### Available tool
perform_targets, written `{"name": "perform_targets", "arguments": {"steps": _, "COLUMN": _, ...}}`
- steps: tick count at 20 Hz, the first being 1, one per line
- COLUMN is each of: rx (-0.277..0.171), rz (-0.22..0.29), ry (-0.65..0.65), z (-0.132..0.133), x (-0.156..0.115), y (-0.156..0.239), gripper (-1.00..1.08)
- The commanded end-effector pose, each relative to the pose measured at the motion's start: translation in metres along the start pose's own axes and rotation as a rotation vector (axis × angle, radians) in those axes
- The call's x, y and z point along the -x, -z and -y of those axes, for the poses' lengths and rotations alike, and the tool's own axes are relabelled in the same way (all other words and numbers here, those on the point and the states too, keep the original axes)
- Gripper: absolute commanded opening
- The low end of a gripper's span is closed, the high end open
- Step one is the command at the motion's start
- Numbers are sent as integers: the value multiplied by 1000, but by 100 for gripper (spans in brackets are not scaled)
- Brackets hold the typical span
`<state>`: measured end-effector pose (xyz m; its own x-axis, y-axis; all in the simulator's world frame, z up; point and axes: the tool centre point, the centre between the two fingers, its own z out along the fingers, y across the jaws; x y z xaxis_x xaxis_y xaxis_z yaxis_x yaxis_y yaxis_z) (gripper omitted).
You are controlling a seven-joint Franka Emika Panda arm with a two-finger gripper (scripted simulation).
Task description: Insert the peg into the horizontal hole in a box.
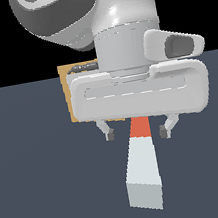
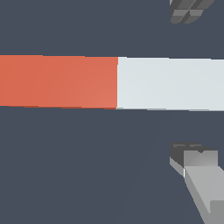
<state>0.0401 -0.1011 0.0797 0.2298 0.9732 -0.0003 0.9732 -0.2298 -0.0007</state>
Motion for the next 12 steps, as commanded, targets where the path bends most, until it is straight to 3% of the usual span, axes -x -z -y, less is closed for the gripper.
{"name": "perform_targets", "arguments": {"steps": 1, "rx": 1, "rz": 0, "ry": -13, "z": -4, "x": 5, "y": -5, "gripper": 100}}
{"name": "perform_targets", "arguments": {"steps": 12, "rx": 0, "rz": 0, "ry": -17, "z": -4, "x": 7, "y": -23, "gripper": 100}}
